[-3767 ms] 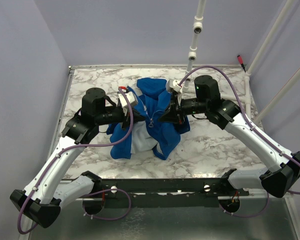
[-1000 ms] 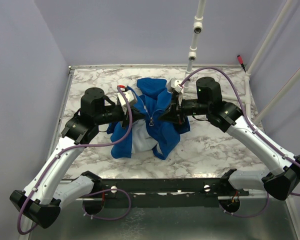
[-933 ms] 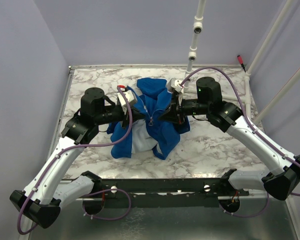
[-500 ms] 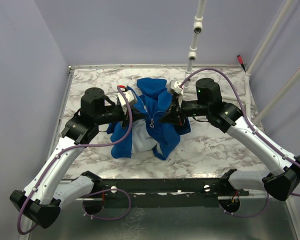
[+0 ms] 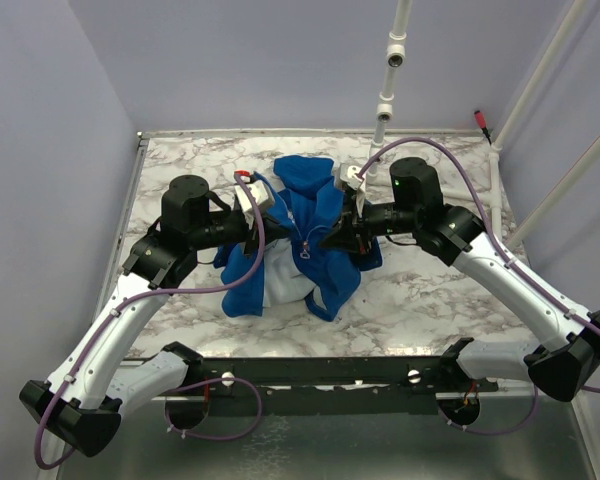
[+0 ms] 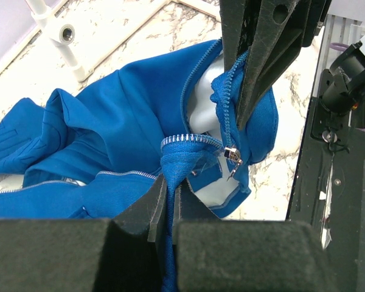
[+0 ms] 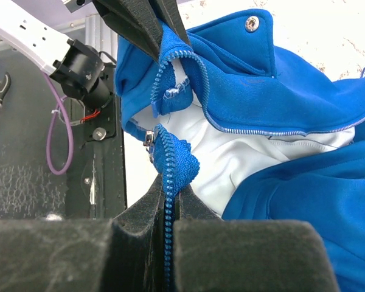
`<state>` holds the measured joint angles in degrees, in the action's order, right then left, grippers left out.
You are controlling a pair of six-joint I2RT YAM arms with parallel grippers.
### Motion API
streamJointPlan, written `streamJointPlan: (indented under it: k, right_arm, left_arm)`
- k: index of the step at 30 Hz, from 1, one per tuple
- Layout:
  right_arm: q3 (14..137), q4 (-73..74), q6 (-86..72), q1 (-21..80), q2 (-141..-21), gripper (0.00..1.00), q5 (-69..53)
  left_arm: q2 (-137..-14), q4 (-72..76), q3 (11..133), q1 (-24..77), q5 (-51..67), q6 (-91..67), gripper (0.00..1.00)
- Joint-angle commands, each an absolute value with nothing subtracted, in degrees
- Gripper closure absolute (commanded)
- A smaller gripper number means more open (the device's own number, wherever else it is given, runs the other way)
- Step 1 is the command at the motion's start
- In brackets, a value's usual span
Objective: Zip up the jacket
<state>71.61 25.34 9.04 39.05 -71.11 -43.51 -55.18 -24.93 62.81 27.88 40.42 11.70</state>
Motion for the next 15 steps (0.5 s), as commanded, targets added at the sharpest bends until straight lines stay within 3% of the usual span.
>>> streamJointPlan:
  k: [1,15]
  right_arm:
    - [73.5,23.1,8.4,39.6,-71.6,0.99,-46.5]
    - [74.4,22.6,8.1,39.6,-72.3,0.99,-47.0]
  left_arm:
    - [-54.1,-23.1,62.1,27.9,39.4,12.7,1.0]
    - [-53.7,-23.0,61.2,27.9,38.3,13.8,1.0]
